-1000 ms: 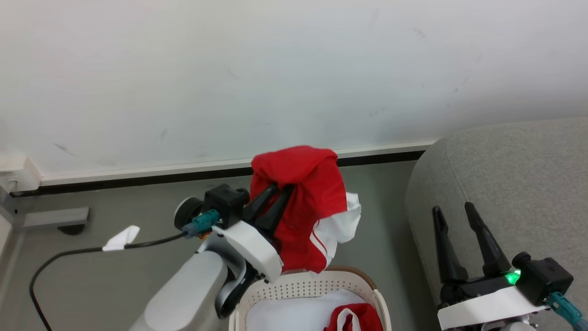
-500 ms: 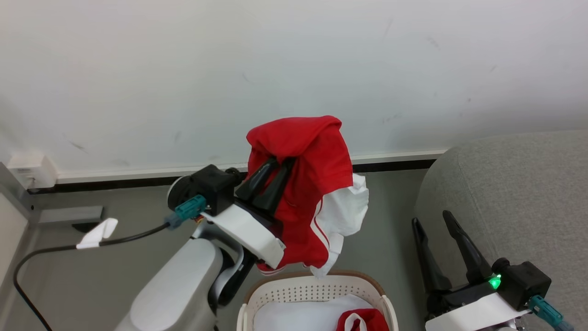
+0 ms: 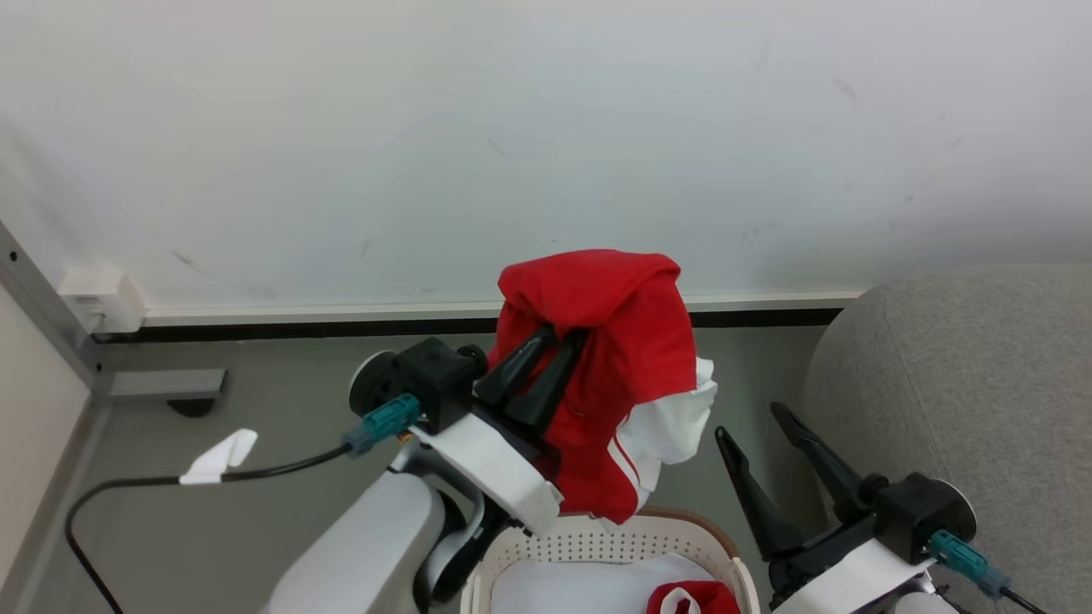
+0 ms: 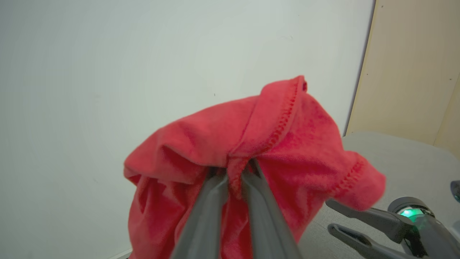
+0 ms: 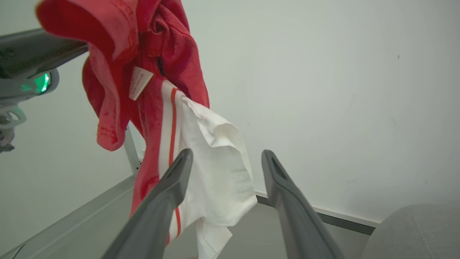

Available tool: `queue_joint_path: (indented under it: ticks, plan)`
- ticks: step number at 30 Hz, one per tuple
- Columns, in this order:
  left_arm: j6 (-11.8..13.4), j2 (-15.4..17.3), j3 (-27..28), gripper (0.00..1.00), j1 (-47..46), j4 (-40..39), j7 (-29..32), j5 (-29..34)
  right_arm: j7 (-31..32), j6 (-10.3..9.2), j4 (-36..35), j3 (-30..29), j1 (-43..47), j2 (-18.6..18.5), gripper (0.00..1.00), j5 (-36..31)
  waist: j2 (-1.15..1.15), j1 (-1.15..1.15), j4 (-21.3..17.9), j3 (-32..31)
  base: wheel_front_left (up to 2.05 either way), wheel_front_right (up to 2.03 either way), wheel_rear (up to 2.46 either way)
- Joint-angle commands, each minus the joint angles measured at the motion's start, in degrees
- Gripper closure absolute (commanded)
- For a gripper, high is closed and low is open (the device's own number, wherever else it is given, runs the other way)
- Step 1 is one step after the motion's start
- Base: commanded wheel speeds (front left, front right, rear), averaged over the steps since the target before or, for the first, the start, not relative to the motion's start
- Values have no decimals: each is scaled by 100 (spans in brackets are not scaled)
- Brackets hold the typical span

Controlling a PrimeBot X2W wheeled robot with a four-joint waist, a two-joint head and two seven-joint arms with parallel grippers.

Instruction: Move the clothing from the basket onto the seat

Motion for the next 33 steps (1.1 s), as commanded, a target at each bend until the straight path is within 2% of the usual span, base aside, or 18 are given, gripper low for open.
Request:
queue_joint_path:
  ticks: [1, 11, 21, 33]
  plan:
    - [-32, -27, -56, 100, 99, -23, -13, 27, 3, -12, 128, 204, -191, -109, 0, 106, 0, 0, 81, -40, 0, 0, 0]
    - [-119, -174, -457, 100, 198, 72, 43, 129, 209, -12, 930, 1599, -1304, -499, 0, 655, 0, 0, 419, -126, 0, 0, 0]
    - [-208, -318, -800, 100, 232, 203, 27, 138, 317, -12, 1494, 2595, -1992, -702, 0, 1101, 0, 0, 891, -218, 0, 0, 0]
    - [-302, -432, -1171, 100, 210, 93, 102, 93, 34, -12, 2331, 3426, -2464, -409, 0, 1632, 0, 0, 1321, -280, 0, 0, 0]
